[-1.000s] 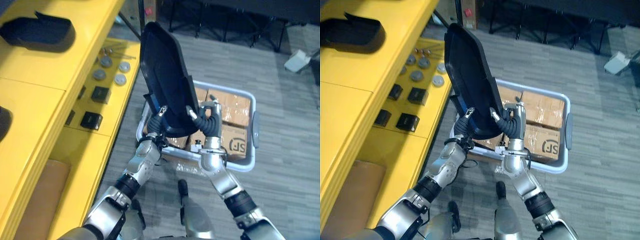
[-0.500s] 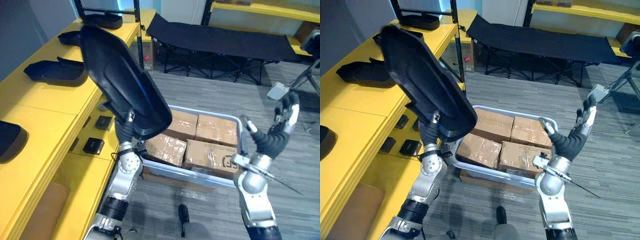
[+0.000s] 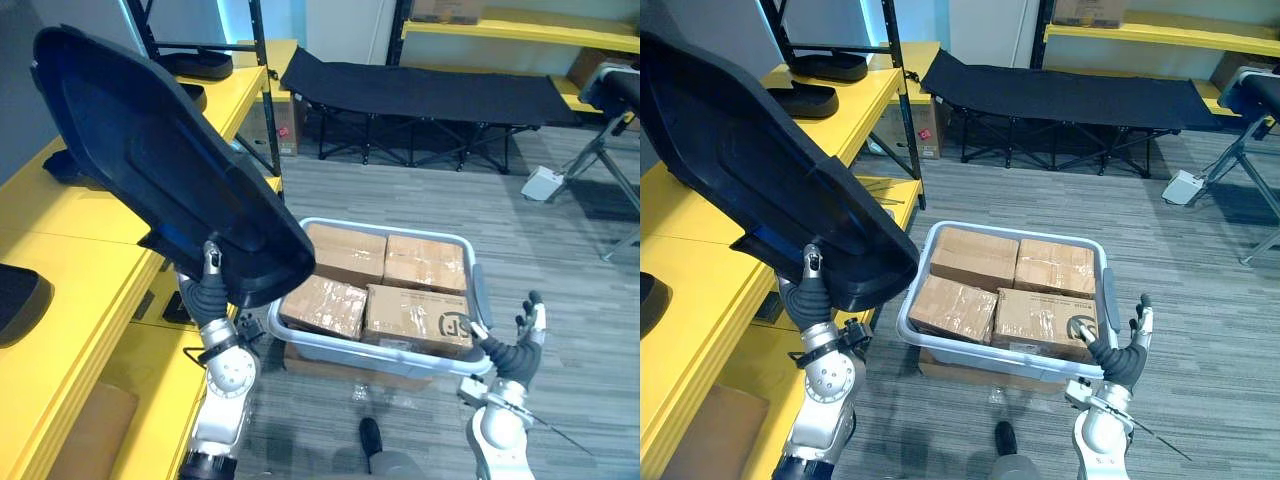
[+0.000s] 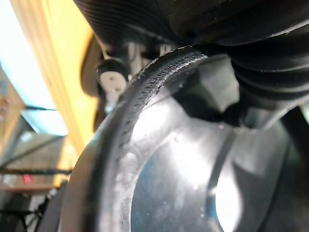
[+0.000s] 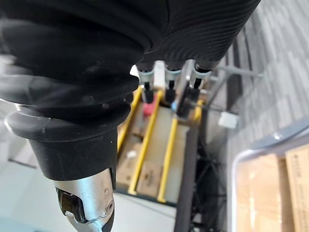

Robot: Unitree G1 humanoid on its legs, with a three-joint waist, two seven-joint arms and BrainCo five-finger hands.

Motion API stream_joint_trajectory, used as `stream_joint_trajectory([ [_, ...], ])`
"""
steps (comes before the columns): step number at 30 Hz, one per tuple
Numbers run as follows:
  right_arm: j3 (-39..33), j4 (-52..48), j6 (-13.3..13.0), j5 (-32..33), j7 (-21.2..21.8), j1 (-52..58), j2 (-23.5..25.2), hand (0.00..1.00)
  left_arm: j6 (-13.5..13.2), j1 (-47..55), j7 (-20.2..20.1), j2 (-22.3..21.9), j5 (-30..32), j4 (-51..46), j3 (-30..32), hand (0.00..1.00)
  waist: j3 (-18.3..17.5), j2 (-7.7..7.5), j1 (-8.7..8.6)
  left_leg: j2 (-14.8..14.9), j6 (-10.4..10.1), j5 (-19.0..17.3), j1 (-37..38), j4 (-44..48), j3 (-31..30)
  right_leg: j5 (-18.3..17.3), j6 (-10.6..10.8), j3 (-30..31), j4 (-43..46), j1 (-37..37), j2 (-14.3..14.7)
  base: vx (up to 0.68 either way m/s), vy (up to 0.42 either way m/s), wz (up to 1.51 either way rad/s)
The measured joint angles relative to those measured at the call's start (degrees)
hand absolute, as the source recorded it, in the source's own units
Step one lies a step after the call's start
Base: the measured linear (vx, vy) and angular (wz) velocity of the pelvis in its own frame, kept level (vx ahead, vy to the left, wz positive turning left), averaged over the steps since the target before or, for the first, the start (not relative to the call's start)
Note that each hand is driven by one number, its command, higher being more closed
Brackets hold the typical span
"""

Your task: Walk over and take plastic housings, then place them on the shelf

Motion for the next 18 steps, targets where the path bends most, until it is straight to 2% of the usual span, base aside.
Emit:
stream_joint_trajectory([
  [4,0.2,2.1,-0.9,6.4,3.2,-1.4,-0.2,0.00,0.0,3.2,-0.2,0.0,0.4,-3.4,1.7,1.00,-0.5,0.73,0.85,0.2,0.0,-0.6,-0.1,1.0,-1.8,-0.4,-0.1,-1.8,0.0,1.3,-0.3,-0.03,0.020,0.16],
  [7,1.0,4.0,-0.9,8.7,5.6,-3.0,-0.1,0.00,0.1,5.1,0.2,-0.3,0.8,-7.1,3.9,1.00,-0.5,0.72,2.48,-0.4,0.1,-0.4,-0.3,1.0,-4.6,-1.3,-0.2,-4.8,-0.5,2.7,-0.8,-0.05,0.016,0.53],
  [10,5.3,6.0,-0.7,8.8,7.5,-5.8,-0.1,0.00,0.1,7.9,0.5,-1.9,1.3,-13.0,8.6,1.00,-0.9,0.58,5.09,-1.4,0.3,0.3,-1.2,0.6,-9.2,-2.1,-0.1,-9.7,-0.5,4.4,-1.5,-0.01,-0.011,0.78],
  [13,8.5,7.4,-0.7,6.5,7.2,-11.3,-0.4,0.00,0.0,11.8,0.2,-3.0,0.1,-17.2,14.2,1.00,-1.0,0.39,9.19,-2.6,0.7,1.2,-1.2,-0.1,-13.3,-2.3,0.2,-14.9,0.0,7.2,-2.5,0.05,0.014,0.70],
  [15,8.9,7.4,-0.8,5.9,6.4,-14.8,-1.1,0.00,-0.1,13.7,-0.3,-3.6,-0.3,-18.2,16.6,1.00,-1.1,0.09,10.32,-3.3,1.0,1.5,-1.3,-0.4,-14.9,-2.3,0.3,-16.2,0.0,7.9,-3.1,0.02,0.040,0.51],
  [16,8.8,7.4,-0.8,5.9,5.9,-17.2,-2.1,0.00,-0.2,14.8,-1.6,-3.9,-0.6,-18.7,18.2,1.00,-1.3,-0.41,11.11,-3.9,1.3,1.9,-1.7,-0.7,-15.9,-2.5,0.6,-17.4,0.0,8.2,-3.6,0.00,0.046,0.49],
  [18,8.7,7.2,-0.8,6.1,5.5,-20.1,-3.1,0.00,-0.8,15.2,-3.4,-4.0,-2.0,-18.9,19.7,1.00,-1.5,-1.42,11.62,-4.7,1.5,2.4,-2.5,-1.5,-17.6,-2.9,1.1,-18.2,0.1,8.2,-4.2,-0.02,0.041,0.48],
])
